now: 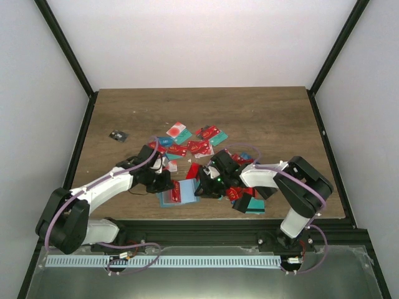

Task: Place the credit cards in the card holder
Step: Insert the credit card into the card holder.

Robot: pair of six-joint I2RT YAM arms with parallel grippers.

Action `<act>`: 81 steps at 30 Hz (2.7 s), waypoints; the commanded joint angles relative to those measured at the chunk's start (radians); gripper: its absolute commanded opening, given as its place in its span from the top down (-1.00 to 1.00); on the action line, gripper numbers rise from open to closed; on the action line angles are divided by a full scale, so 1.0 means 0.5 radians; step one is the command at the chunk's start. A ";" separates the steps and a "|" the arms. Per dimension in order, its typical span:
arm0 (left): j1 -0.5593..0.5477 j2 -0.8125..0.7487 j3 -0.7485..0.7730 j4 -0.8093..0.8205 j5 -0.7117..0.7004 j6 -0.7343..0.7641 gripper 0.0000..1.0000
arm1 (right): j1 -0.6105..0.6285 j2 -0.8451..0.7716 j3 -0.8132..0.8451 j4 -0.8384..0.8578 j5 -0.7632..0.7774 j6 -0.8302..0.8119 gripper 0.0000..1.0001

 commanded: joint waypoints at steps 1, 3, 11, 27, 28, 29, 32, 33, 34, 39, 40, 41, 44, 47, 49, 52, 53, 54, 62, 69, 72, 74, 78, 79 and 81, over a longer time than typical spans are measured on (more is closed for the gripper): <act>0.008 0.031 -0.055 0.090 0.045 -0.011 0.92 | -0.011 0.062 0.030 0.032 -0.020 -0.019 0.28; 0.008 0.042 -0.077 0.106 0.047 -0.020 0.92 | -0.012 0.085 0.041 0.032 -0.020 -0.024 0.28; 0.027 -0.088 -0.108 0.077 0.035 -0.123 0.92 | -0.012 0.155 0.065 0.019 -0.017 -0.026 0.29; 0.116 -0.188 -0.265 0.119 0.102 -0.180 0.92 | -0.011 0.198 0.072 0.014 -0.031 -0.022 0.30; 0.118 -0.188 -0.276 0.138 0.116 -0.181 0.92 | -0.012 0.200 0.074 0.013 -0.034 -0.026 0.30; 0.121 -0.188 -0.285 0.160 0.126 -0.182 0.92 | -0.011 0.202 0.074 0.015 -0.033 -0.026 0.30; 0.125 -0.188 -0.302 0.237 0.165 -0.181 0.92 | -0.011 0.212 0.071 0.014 -0.039 -0.034 0.30; 0.125 -0.183 -0.303 0.254 0.172 -0.181 0.92 | -0.011 0.218 0.074 0.011 -0.042 -0.036 0.30; 0.127 -0.181 -0.300 0.265 0.176 -0.180 0.92 | -0.011 0.223 0.076 0.009 -0.041 -0.040 0.30; 0.137 -0.165 -0.273 0.265 0.187 -0.143 0.92 | -0.011 0.249 0.107 -0.014 -0.037 -0.060 0.30; 0.140 -0.165 -0.270 0.268 0.191 -0.136 0.92 | -0.011 0.255 0.113 -0.019 -0.036 -0.065 0.30; 0.142 -0.164 -0.269 0.269 0.194 -0.126 0.92 | -0.011 0.259 0.120 -0.025 -0.035 -0.070 0.30; 0.149 -0.145 -0.264 0.280 0.209 -0.096 0.92 | -0.011 0.267 0.129 -0.027 -0.037 -0.076 0.30; 0.160 -0.104 -0.243 0.271 0.234 -0.038 0.92 | -0.011 0.279 0.139 -0.036 -0.037 -0.089 0.30; 0.169 -0.080 -0.214 0.243 0.234 -0.003 0.92 | -0.011 0.290 0.147 -0.043 -0.033 -0.099 0.30; 0.185 -0.073 -0.196 0.238 0.245 0.031 0.92 | -0.011 0.297 0.155 -0.047 -0.032 -0.105 0.30; 0.191 -0.072 -0.195 0.245 0.249 0.037 0.92 | -0.011 0.299 0.155 -0.048 -0.032 -0.108 0.30; 0.196 -0.068 -0.193 0.248 0.248 0.050 0.92 | -0.011 0.303 0.156 -0.048 -0.033 -0.111 0.30; 0.271 -0.012 -0.198 0.269 0.269 0.118 0.92 | -0.014 0.328 0.166 -0.061 -0.032 -0.138 0.30; 0.311 0.006 -0.198 0.284 0.250 0.122 0.92 | -0.020 0.343 0.177 -0.096 -0.029 -0.169 0.31; 0.318 0.011 -0.192 0.288 0.232 0.119 0.92 | -0.023 0.350 0.184 -0.112 -0.029 -0.181 0.31; 0.318 0.013 -0.192 0.294 0.225 0.119 0.92 | -0.026 0.355 0.190 -0.121 -0.029 -0.189 0.31; 0.318 0.040 -0.202 0.332 0.230 0.119 0.92 | -0.027 0.364 0.201 -0.138 -0.032 -0.206 0.31; 0.320 0.048 -0.204 0.341 0.233 0.119 0.92 | -0.029 0.366 0.204 -0.142 -0.032 -0.208 0.31; 0.321 0.062 -0.210 0.368 0.244 0.116 0.92 | -0.029 0.370 0.211 -0.151 -0.035 -0.217 0.31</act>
